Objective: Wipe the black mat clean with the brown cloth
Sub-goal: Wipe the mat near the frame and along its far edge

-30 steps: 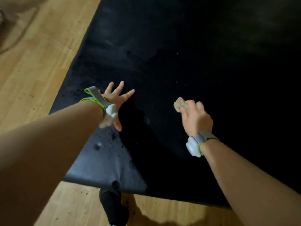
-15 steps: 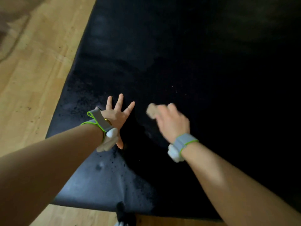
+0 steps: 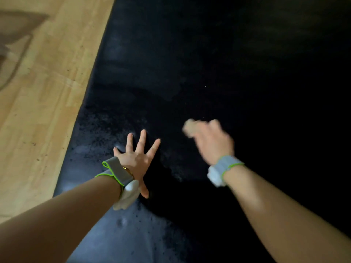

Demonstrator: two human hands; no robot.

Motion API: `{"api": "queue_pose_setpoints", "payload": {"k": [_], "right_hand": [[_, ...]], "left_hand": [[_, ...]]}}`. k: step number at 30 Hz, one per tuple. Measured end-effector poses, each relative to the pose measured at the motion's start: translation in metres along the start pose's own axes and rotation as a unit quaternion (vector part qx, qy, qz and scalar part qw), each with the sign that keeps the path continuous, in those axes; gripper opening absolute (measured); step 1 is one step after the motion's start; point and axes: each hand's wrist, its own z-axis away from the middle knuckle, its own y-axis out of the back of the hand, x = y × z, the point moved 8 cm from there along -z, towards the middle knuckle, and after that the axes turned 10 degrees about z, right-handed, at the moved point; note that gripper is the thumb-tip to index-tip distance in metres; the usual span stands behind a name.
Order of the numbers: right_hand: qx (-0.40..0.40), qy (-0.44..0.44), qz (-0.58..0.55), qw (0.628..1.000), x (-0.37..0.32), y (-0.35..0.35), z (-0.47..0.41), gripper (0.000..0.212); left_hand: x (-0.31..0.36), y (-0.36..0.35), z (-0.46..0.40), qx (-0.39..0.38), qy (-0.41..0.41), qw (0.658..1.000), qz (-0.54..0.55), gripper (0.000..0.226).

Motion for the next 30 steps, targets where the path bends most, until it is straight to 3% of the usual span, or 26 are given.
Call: {"api": "queue_pose_setpoints", "payload": {"k": [2,4,9,12,14,15,17,19,23,24,28,30], "right_hand": [[0.033,-0.179,-0.030,0.983,0.072,0.005,-0.018,0.029],[0.045,-0.264,-0.043,0.962,0.097,0.009,-0.021,0.032],[0.011,-0.234,-0.042,0.971,0.071,0.004,-0.021,0.033],[-0.015,-0.223,-0.036,0.974,0.077,0.001,-0.022,0.035],[-0.021,-0.220,-0.025,0.975,0.077,0.002,-0.026,0.035],[-0.025,-0.224,-0.026,0.974,0.077,0.001,-0.026,0.035],[-0.036,-0.228,-0.025,0.973,0.076,-0.005,-0.027,0.036],[-0.037,-0.220,-0.020,0.974,0.078,-0.006,-0.027,0.037],[-0.049,-0.259,-0.034,0.964,0.069,-0.003,-0.029,0.034],[-0.049,-0.235,-0.041,0.970,0.048,-0.002,-0.031,0.031],[-0.007,0.035,-0.084,0.996,-0.079,0.000,-0.026,0.028],[-0.026,0.075,-0.045,0.996,-0.074,-0.002,-0.057,0.031]], "left_hand": [[0.000,-0.001,-0.001,-0.005,0.001,1.000,-0.002,0.157],[0.000,-0.001,-0.001,-0.007,0.000,1.000,0.001,0.158],[-0.002,-0.001,-0.001,-0.028,-0.016,0.999,-0.004,0.153],[-0.001,0.033,-0.008,-0.031,-0.067,0.997,-0.020,0.126],[-0.007,0.078,-0.025,0.032,-0.100,0.994,0.029,0.099],[-0.016,0.098,-0.037,0.068,-0.092,0.992,0.052,0.098],[-0.037,0.119,-0.064,0.088,-0.056,0.993,0.053,0.123],[-0.050,0.117,-0.086,0.052,-0.022,0.998,0.028,0.142],[-0.049,0.114,-0.105,0.027,-0.007,1.000,0.004,0.155],[-0.046,0.117,-0.107,0.029,-0.009,1.000,0.001,0.156],[-0.047,0.121,-0.109,0.019,0.001,1.000,-0.003,0.155],[-0.049,0.120,-0.112,0.013,0.009,1.000,-0.008,0.157]]}}
